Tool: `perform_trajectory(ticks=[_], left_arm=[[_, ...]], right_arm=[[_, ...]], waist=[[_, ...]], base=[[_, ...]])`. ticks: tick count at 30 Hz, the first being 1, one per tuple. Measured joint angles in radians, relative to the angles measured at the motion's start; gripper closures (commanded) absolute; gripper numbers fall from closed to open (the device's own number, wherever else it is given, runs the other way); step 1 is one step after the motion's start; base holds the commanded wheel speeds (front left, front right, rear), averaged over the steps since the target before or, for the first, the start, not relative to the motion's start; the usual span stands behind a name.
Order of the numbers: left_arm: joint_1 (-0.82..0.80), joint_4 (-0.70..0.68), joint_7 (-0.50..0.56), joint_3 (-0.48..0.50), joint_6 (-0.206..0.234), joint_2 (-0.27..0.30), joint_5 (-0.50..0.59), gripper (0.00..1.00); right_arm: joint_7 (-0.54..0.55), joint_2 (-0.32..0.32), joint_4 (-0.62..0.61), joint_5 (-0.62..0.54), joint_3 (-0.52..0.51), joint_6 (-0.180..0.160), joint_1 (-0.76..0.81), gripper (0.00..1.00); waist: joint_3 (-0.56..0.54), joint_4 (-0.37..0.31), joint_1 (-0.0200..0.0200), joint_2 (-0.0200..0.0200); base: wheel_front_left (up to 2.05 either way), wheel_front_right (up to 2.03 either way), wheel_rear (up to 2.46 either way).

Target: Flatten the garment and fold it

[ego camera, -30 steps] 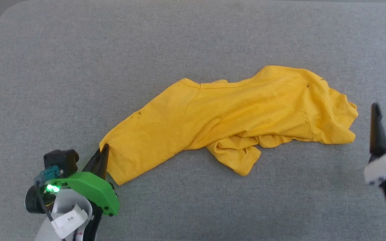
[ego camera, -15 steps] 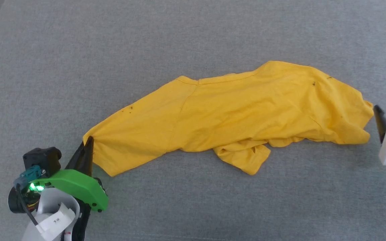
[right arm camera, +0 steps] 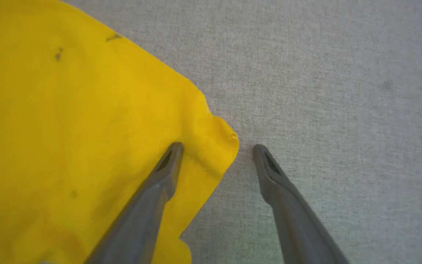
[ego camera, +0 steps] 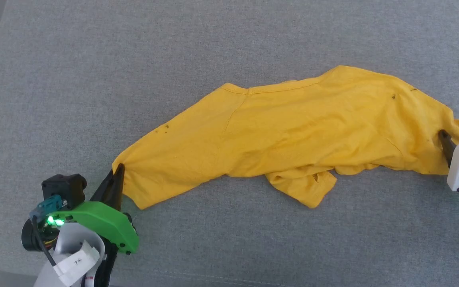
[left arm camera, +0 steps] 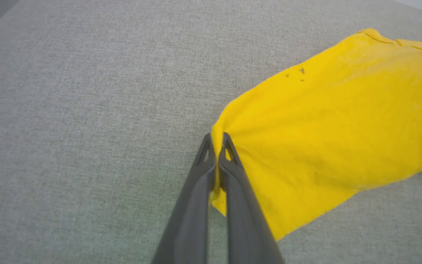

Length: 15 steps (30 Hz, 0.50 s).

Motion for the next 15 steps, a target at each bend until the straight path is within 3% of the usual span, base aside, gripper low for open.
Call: perform_trajectory(ticks=[2, 3, 5, 15], left_arm=[[-0.001, 0.000, 0.002, -0.001, 0.000, 0.000, 0.000, 1.00], [-0.001, 0.000, 0.002, -0.002, 0.000, 0.000, 0.000, 1.00], [-0.003, 0.001, 0.003, -0.005, 0.000, 0.000, -0.006, 1.00], [-0.022, 0.021, -0.033, -0.012, -0.018, -0.008, -0.031, 1.00]], right_arm=[[0.000, 0.000, 0.011, 0.000, -0.001, 0.000, -0.009, 0.00], [0.000, 0.000, 0.019, 0.000, -0.008, 0.000, -0.014, 0.30], [0.000, 0.003, 0.032, 0.001, -0.016, 0.000, -0.025, 1.00], [-0.102, 0.053, 0.073, -0.016, -0.065, 0.000, -0.050, 1.00]], waist=[[0.003, 0.001, 0.0000, 0.0000], [0.005, 0.002, 0.0000, 0.0000], [0.007, 0.002, 0.0000, 0.0000], [-0.009, -0.009, 0.0000, 0.0000]], base=[[0.00, 0.00, 0.00], [0.00, 0.00, 0.00], [0.00, 0.00, 0.00], [0.00, 0.00, 0.00]])
